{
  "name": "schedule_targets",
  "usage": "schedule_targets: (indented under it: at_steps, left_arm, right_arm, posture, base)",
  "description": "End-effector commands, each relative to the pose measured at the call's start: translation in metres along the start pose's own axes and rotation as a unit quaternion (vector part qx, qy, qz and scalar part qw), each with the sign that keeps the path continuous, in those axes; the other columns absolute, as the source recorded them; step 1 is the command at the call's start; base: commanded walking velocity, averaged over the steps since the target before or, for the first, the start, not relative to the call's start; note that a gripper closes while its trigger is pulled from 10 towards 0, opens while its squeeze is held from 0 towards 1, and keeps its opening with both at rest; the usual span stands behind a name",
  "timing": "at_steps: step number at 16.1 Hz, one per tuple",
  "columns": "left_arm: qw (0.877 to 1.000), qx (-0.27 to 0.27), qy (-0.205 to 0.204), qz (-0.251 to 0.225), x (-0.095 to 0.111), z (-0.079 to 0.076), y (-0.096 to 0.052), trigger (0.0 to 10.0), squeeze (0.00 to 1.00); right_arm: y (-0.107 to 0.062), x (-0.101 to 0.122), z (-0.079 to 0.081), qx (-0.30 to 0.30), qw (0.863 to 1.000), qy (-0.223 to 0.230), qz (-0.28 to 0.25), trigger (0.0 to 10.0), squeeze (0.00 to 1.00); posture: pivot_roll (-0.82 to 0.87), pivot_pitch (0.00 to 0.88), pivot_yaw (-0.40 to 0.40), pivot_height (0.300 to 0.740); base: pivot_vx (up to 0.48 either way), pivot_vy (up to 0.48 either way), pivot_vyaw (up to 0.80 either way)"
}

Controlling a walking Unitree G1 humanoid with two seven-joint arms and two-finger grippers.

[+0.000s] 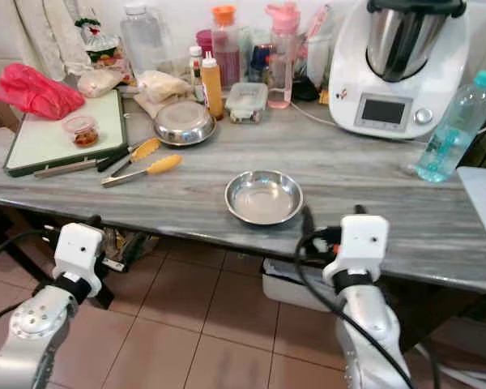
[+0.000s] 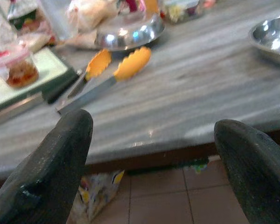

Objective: Setting the table

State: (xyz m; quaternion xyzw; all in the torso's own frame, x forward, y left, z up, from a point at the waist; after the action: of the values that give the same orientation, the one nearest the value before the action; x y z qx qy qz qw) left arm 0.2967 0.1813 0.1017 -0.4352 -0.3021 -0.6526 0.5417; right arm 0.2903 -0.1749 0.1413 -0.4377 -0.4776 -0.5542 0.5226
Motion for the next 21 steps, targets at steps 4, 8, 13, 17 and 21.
schedule_targets:
  at_steps: [4,8,13,17,21]
  left_arm:
    - [0.999,0.022,-0.025,0.012,0.0,-0.009,-0.009,10.0,0.0]
    - [0.997,0.057,-0.048,0.028,-0.003,-0.006,-0.007,10.0,0.0]
    - [0.997,0.061,-0.038,0.033,-0.006,-0.006,-0.002,10.0,0.0]
    - [0.998,0.05,-0.04,0.016,0.006,-0.014,0.012,10.0,0.0]
    - [0.997,0.057,-0.043,0.019,0.009,-0.012,0.016,10.0,0.0]
  right_arm:
    - [0.0,-0.003,-0.002,-0.006,1.0,0.002,0.007,10.0,0.0]
    - [-0.001,-0.002,-0.005,-0.016,1.0,0.004,0.003,10.0,0.0]
    - [-0.002,-0.008,-0.006,-0.023,1.0,0.001,0.011,10.0,0.0]
    - [0.001,-0.005,-0.008,-0.023,1.0,-0.015,0.005,10.0,0.0]
    - [0.0,-0.005,-0.013,-0.032,0.999,-0.002,0.004,10.0,0.0]
  posture:
    - [-0.06,0.014,0.036,0.74]
    - [-0.06,0.015,0.057,0.74]
    - [-0.07,0.006,0.065,0.74]
    - [-0.09,0.0,0.078,0.74]
    - [-0.09,0.0,0.08,0.74]
  base:
    - [0.0,0.0,0.0]
    - [0.0,0.0,0.0]
    - [0.0,0.0,0.0]
    - [0.0,0.0,0.71]
    - [0.0,0.0,0.31]
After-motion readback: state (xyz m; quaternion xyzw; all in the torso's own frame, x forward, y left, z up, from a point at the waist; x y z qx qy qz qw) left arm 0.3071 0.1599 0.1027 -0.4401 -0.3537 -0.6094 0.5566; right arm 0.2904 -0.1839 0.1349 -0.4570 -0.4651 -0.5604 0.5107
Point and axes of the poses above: a point about 5 cm out from each wrist's last joint towards the gripper, its own y axis pointing out of the wrist towards the gripper, its own x axis along the axis of the wrist's last joint, z = x × y, the point moved 4 cm from there along y, pointing out of the wrist towards the gripper, and after that the axes turned 12 degrees about y, right-handed, at the moved point
